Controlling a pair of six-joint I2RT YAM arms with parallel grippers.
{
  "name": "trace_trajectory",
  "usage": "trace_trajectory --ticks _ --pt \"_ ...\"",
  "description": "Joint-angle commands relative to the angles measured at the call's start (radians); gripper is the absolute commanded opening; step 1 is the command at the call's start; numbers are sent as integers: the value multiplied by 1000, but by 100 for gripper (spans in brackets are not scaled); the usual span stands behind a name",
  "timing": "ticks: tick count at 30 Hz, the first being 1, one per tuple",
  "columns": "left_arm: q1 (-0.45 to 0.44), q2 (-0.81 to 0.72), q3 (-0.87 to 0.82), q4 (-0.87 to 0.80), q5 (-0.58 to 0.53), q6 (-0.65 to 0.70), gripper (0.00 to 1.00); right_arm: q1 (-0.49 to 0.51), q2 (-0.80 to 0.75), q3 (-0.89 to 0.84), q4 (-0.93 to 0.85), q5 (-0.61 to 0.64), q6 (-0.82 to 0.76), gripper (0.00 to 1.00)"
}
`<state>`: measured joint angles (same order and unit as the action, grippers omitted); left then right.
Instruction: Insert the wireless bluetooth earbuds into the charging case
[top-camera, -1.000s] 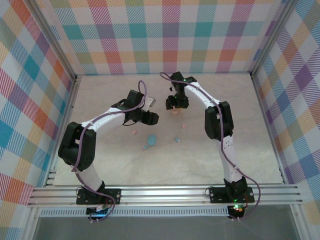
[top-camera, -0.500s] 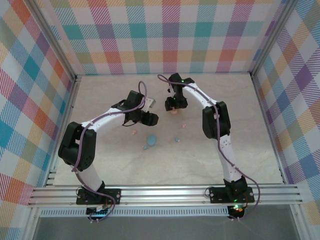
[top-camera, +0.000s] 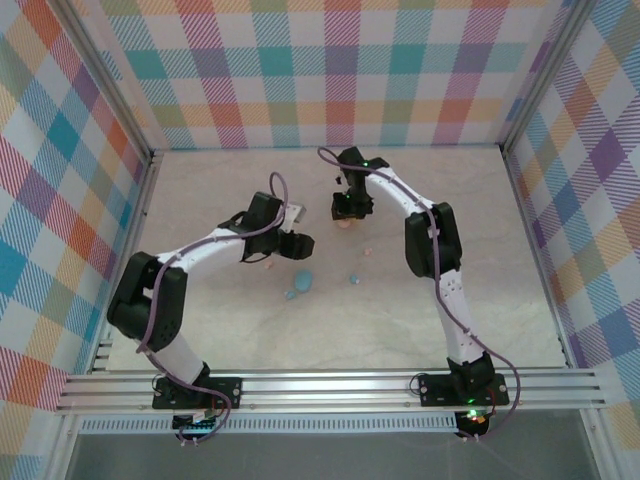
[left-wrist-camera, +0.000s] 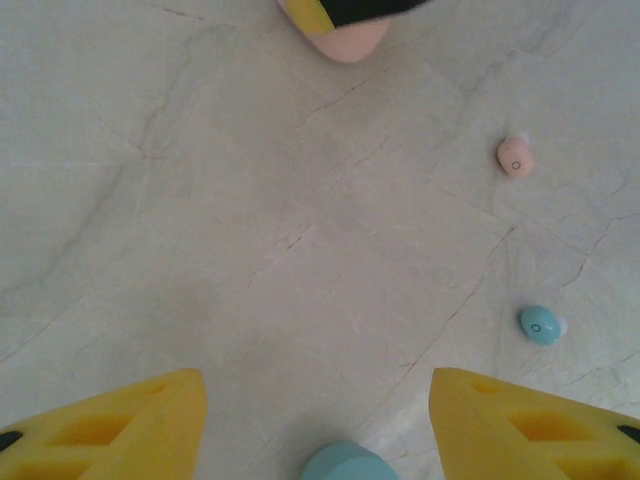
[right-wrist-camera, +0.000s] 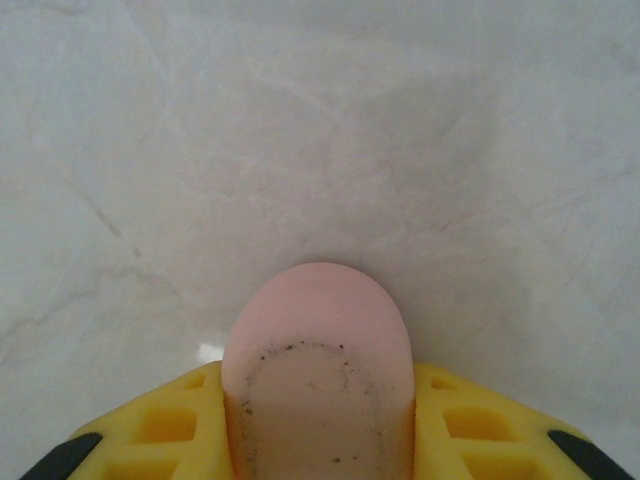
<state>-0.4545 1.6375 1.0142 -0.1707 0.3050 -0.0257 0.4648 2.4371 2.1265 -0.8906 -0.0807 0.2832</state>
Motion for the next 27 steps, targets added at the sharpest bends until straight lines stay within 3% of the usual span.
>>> trace_trajectory --ticks 1,8,15,19,27 --pt "0 -103 -63 213 -7 -93 63 -19 -180 -141 170 -138 204 19" --pt "-15 -181 -178 578 34 -272 62 -28 -484 -489 586 -337 626 20" --pt "-94 -191 -219 859 5 -255 64 -5 -652 -740 892 -395 1021 21" --pt "-119 -177 -221 970 25 -255 65 20 -716 -790 939 -374 1094 20" --pt "-128 -156 -188 945 -64 -278 64 29 -805 -809 932 -340 1111 19"
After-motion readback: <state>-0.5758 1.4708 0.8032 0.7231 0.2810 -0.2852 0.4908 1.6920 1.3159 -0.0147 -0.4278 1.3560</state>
